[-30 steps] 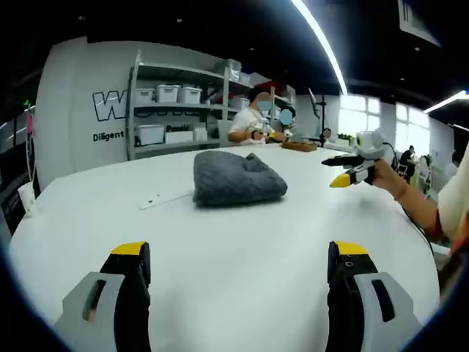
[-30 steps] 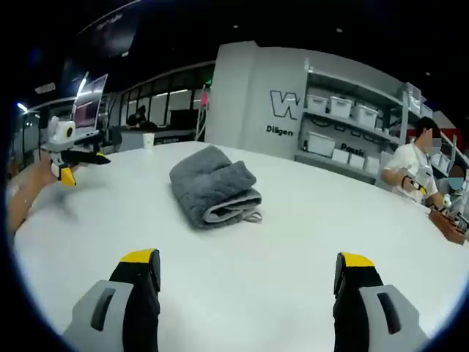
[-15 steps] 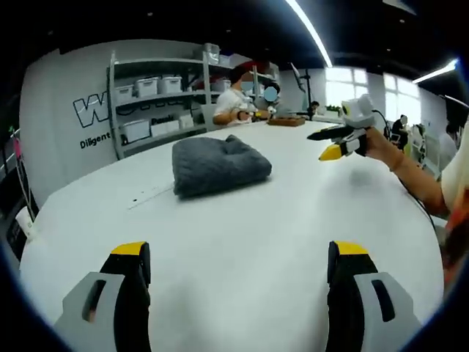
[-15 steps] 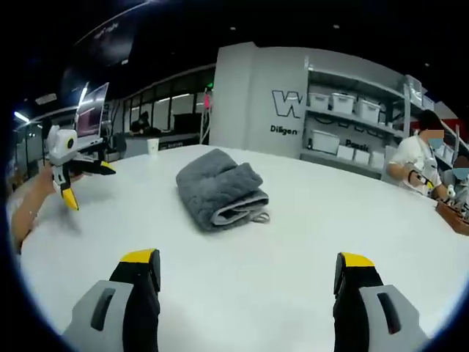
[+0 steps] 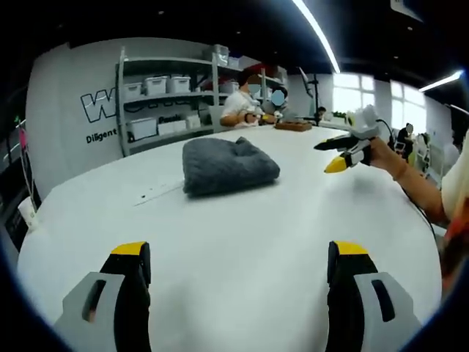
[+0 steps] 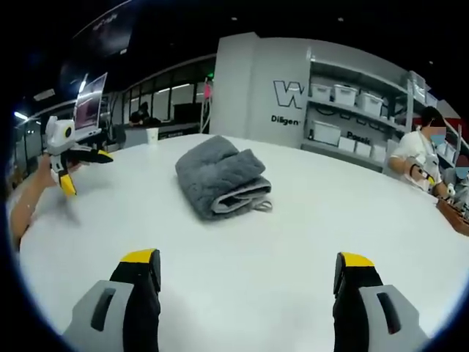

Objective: Open the folded towel by lifting each exposed corner and separating the folded layers until the towel lies flat within the target outline without major curled edges

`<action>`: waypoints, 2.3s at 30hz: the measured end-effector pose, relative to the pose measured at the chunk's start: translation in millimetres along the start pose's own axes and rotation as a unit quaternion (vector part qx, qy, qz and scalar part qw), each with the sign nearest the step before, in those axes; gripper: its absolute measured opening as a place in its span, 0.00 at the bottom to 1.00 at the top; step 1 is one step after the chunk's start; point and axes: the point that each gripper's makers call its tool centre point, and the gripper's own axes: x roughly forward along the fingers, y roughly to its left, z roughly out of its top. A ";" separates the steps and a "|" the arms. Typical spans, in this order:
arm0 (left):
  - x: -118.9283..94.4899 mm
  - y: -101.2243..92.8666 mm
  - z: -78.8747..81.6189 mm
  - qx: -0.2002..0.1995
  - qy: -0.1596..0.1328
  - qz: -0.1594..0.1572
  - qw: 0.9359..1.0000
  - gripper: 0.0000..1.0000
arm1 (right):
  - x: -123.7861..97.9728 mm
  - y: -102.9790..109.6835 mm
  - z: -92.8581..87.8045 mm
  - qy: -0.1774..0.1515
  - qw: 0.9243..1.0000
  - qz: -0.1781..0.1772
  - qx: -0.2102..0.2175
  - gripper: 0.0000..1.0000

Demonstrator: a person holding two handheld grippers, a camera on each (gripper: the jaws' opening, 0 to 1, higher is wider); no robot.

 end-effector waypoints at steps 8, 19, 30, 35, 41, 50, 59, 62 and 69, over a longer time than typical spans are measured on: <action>-1.8 3.9 -2.2 -0.015 -0.002 0.002 1.000 0.99 | -0.8 1.0 -2.9 0.005 1.000 0.003 0.005 0.98; -6.3 5.9 1.0 -0.017 -0.010 0.002 1.000 0.99 | -4.6 -2.4 2.3 -0.004 1.000 0.002 0.008 0.97; -6.0 11.0 -0.7 -0.029 -0.011 0.009 0.999 0.99 | -3.6 2.1 4.8 -0.007 1.000 0.009 0.008 0.98; -4.0 9.4 -3.5 -0.035 -0.005 0.004 0.999 0.99 | -2.3 2.1 2.7 -0.003 1.000 0.010 0.008 0.99; -4.3 10.1 -5.5 -0.034 0.000 0.007 0.999 0.99 | 1.3 10.8 7.4 -0.014 1.000 0.024 -0.001 0.99; -2.0 10.8 -8.9 -0.040 0.005 0.006 0.999 0.99 | 7.3 32.2 32.2 -0.091 0.994 0.065 0.005 0.99; -0.2 8.9 -9.1 -0.044 0.005 0.003 0.999 0.98 | -8.1 48.8 86.9 -0.276 0.952 0.110 0.076 0.77; 0.1 8.5 -9.5 -0.044 0.006 0.003 0.999 0.98 | -3.8 52.3 84.0 -0.277 0.949 0.119 0.092 0.51; 0.1 9.1 -8.4 -0.044 0.005 0.002 0.999 0.98 | 30.0 76.1 54.8 -0.206 0.972 0.114 -0.006 0.23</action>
